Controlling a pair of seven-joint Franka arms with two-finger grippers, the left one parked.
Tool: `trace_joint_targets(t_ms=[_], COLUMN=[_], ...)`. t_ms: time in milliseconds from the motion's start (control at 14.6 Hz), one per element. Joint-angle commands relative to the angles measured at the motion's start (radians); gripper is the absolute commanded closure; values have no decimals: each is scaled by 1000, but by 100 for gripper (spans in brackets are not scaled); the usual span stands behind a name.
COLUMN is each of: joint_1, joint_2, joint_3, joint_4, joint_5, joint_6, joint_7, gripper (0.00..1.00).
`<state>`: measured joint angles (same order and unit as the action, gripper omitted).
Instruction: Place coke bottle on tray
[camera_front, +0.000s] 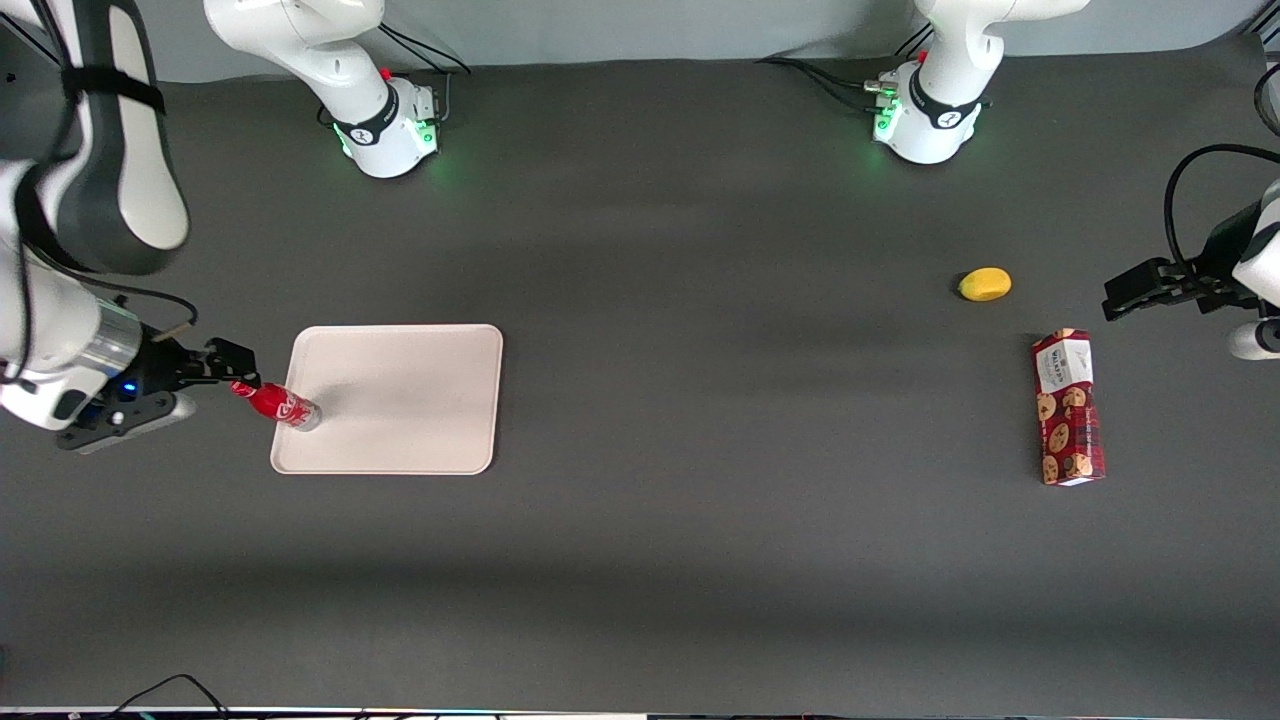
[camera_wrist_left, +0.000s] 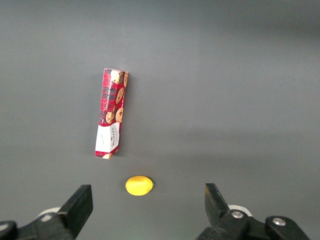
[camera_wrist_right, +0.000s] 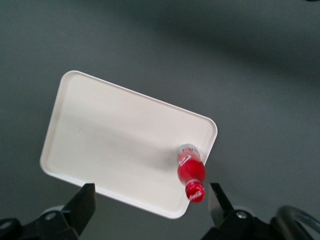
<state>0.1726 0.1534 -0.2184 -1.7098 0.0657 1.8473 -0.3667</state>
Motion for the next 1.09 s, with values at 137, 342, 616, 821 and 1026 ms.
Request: trace_joint_targets(t_ms=[137, 342, 616, 821, 1026], joint_1=[-12, -12, -16, -21, -53], joint_2=[6, -61, -191, -327, -343], joint_3=[2, 11, 86, 86, 88], joint_4=[269, 260, 88, -128, -188], joint_5=[-17, -17, -64, -79, -81], joint_6=[-255, -321, -343, -192, -156], joint_7=[-23, 201, 433, 431, 433], gripper=[0, 0, 0, 0, 0])
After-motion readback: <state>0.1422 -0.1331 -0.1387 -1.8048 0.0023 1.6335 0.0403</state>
